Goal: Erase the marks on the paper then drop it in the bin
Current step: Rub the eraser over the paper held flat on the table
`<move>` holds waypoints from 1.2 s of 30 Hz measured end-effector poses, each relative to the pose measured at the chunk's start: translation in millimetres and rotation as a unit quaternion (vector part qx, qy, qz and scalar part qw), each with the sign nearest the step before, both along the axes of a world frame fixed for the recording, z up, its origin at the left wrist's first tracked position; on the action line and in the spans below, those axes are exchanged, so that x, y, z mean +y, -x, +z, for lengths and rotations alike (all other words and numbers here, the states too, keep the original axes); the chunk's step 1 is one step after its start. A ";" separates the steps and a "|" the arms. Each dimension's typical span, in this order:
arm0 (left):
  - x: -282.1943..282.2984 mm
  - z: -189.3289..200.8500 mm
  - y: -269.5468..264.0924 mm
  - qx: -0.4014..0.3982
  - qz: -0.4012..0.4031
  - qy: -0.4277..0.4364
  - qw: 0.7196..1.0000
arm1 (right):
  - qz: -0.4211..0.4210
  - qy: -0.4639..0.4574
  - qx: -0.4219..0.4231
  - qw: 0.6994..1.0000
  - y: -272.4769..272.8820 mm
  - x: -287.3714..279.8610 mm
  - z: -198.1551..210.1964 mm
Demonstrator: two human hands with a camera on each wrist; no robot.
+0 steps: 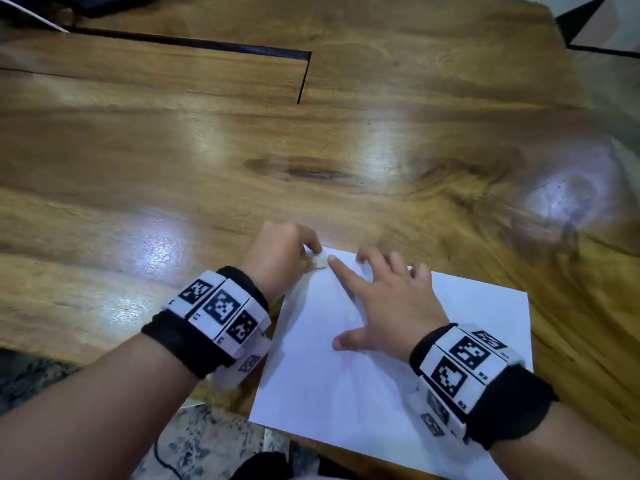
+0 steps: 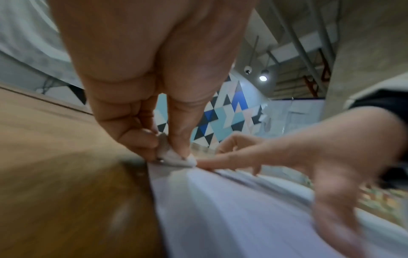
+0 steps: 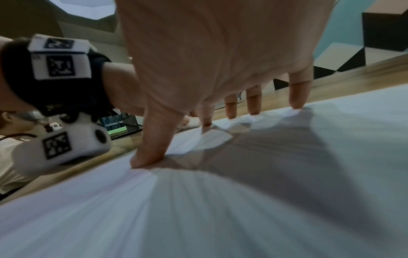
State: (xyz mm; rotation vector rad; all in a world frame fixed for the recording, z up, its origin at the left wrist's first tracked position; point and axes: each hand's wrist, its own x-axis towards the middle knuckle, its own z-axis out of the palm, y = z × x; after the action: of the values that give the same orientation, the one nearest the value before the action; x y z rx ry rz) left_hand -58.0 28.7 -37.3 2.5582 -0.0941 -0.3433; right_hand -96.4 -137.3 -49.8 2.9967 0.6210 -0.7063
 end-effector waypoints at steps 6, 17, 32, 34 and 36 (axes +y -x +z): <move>17.7 0.7 58.9 0.063 -0.108 0.006 0.992 | 0.005 0.011 0.004 1.000 0.1 0.5 -0.6; 7.6 -1.6 35.9 0.024 -0.071 0.000 0.997 | -0.024 -0.002 0.012 1.000 7.0 7.7 -3.5; 24.0 -0.2 14.6 0.094 -0.115 -0.020 0.989 | -0.027 -0.010 0.008 1.000 4.0 3.8 -6.6; 27.7 1.8 18.6 0.153 -0.138 -0.013 0.978 | -0.025 -0.010 0.009 1.000 4.3 3.4 -6.7; 24.0 1.0 7.4 0.109 -0.098 0.003 0.989 | -0.025 -0.013 0.009 1.000 4.5 3.2 -6.6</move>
State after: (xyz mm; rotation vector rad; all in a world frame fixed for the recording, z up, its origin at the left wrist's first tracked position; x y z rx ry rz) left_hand -65.5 52.7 -36.3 2.4927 -0.2663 -0.6939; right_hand -100.9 -134.1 -56.5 3.0429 0.5631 -0.7351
